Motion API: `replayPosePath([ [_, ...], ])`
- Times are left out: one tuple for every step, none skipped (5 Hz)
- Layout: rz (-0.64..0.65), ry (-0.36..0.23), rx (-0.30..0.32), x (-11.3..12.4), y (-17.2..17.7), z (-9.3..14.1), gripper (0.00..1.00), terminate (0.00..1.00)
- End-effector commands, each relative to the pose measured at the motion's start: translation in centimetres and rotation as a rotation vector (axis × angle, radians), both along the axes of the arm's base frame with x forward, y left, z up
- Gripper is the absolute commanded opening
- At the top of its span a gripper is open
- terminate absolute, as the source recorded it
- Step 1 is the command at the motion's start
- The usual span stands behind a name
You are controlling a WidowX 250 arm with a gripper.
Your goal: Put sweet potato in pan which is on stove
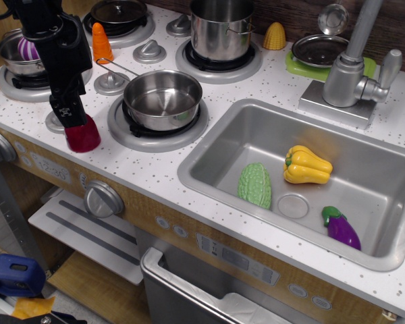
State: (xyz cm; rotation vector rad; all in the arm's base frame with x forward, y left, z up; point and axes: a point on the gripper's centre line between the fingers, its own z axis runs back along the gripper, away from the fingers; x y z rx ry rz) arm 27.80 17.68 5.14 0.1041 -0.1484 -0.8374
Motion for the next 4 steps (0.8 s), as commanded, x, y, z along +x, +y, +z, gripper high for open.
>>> replayPosePath([
  [0.0, 0.0, 0.0, 0.0, 0.0, 0.0, 1.0, 0.0],
  [-0.016, -0.02, -0.006, 0.0, 0.2, -0.8, 1.0, 0.0],
  [-0.023, -0.029, -0.017, -0.1, 0.4, -1.3, 1.0, 0.0],
  [-0.014, -0.053, -0.039, -0.2, 0.8, -2.7, 1.0, 0.0],
])
